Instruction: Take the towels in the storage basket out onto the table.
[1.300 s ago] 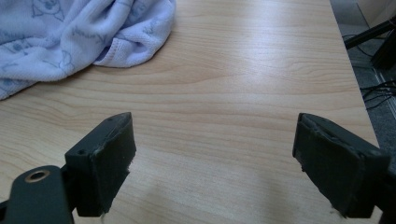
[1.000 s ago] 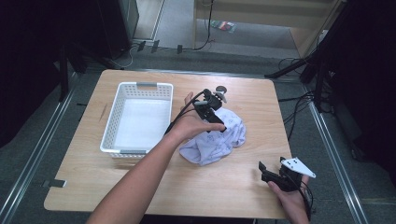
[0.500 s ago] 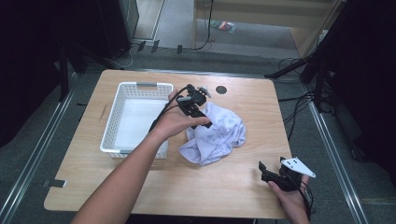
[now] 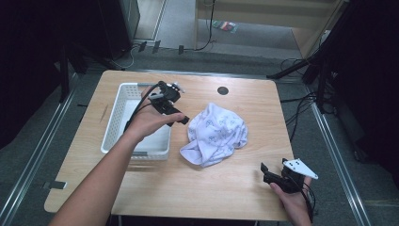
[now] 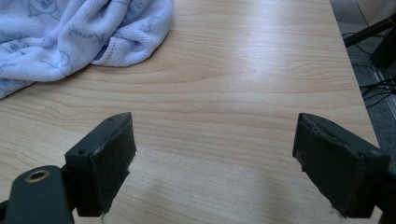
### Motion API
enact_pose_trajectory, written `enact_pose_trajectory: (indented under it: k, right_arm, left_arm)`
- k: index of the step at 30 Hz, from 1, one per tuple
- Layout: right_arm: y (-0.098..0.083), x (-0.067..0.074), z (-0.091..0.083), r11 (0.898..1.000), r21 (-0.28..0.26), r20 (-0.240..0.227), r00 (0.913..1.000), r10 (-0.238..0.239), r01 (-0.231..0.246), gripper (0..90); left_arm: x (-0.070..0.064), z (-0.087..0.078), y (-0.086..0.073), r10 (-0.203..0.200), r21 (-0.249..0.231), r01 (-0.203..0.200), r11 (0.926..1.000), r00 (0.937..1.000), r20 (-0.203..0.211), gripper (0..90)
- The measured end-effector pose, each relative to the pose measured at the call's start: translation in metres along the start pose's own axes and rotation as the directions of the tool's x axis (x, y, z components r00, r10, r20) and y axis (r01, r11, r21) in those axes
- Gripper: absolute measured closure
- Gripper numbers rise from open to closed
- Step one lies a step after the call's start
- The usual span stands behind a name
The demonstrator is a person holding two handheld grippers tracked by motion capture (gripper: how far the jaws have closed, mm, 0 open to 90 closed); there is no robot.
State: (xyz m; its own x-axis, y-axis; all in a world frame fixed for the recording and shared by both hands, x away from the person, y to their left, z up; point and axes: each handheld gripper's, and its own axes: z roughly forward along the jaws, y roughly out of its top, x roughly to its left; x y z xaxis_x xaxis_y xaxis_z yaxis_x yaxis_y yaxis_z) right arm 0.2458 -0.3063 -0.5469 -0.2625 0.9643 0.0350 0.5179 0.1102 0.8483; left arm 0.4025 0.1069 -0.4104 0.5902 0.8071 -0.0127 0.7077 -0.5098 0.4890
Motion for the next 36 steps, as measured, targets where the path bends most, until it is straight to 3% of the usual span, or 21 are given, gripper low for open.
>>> enact_pose_trajectory:
  k: [6,17,26,35,36]
  right_arm:
    - [0.000,0.000,0.000,1.000,0.003,0.002,1.0000,0.000,0.000,13.1]
    - [0.000,0.000,0.000,1.000,0.005,0.004,1.0000,0.001,-0.001,13.1]
    - [0.000,0.000,0.001,1.000,0.005,0.009,1.0000,0.001,-0.001,13.2]
    - [0.000,0.000,0.001,1.000,0.007,0.013,0.9999,0.004,-0.004,13.2]
    - [0.000,0.000,0.001,1.000,0.008,0.014,0.9999,0.004,-0.004,13.1]
  left_arm:
    - [0.028,-0.016,-0.020,-0.046,-0.012,0.046,0.9989,0.9985,-0.028,0.1]
    - [0.070,-0.043,-0.064,-0.127,-0.033,0.125,0.9916,0.9885,-0.081,0.1]
    - [0.101,-0.061,-0.105,-0.203,-0.053,0.198,0.9787,0.9734,-0.106,0.1]
    - [0.122,-0.080,-0.142,-0.257,-0.082,0.248,0.9653,0.9589,-0.122,0.1]
    - [0.123,-0.081,-0.147,-0.269,-0.090,0.259,0.9616,0.9550,-0.125,0.1]
